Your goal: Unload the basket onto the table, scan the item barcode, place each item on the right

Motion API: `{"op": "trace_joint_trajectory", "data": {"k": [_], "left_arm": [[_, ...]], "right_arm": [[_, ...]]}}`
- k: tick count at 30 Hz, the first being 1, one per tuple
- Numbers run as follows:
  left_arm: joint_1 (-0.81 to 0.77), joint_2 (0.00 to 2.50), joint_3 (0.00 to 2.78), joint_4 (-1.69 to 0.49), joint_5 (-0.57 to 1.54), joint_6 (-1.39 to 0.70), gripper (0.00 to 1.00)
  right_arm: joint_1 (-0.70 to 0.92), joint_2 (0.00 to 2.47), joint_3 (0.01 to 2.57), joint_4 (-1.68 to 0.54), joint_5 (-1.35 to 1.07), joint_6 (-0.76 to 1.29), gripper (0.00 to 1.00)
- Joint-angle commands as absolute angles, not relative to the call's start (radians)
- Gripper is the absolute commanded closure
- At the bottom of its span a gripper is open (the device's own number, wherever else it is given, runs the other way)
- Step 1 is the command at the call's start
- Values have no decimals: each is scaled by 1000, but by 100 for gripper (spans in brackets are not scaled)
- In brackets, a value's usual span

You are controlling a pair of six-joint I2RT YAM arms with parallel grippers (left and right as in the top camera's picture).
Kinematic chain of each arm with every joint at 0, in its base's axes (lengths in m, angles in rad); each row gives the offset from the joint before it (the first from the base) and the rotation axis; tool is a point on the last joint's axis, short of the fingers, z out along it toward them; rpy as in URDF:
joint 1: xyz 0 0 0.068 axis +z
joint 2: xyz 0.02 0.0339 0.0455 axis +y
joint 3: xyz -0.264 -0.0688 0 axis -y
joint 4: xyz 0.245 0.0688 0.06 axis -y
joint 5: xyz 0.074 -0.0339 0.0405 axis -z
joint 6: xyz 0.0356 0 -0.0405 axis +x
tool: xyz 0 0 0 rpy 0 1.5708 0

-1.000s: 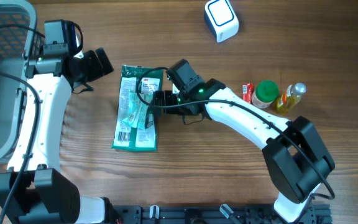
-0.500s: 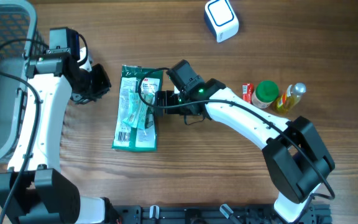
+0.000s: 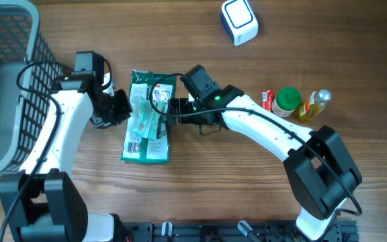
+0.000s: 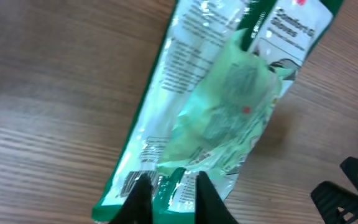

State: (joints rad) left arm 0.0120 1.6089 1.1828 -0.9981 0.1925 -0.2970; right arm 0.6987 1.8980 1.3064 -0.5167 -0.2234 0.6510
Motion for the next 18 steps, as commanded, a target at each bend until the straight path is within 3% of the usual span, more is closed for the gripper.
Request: {"op": "trace_joint_trajectory", "data": {"k": [1,9,18], "left_arm": [[-37,1605,1177,-983,124,-299,78],[-107,1605,1161,-973,96,-299,75],[-111,1605,985,-776,96,-299,69]], "right_arm": [[697,1891,1320,-517,-203,655,0],[697,1891,1320,-517,-203,655,0],[697,1891,1320,-517,-202,655,0]]}}
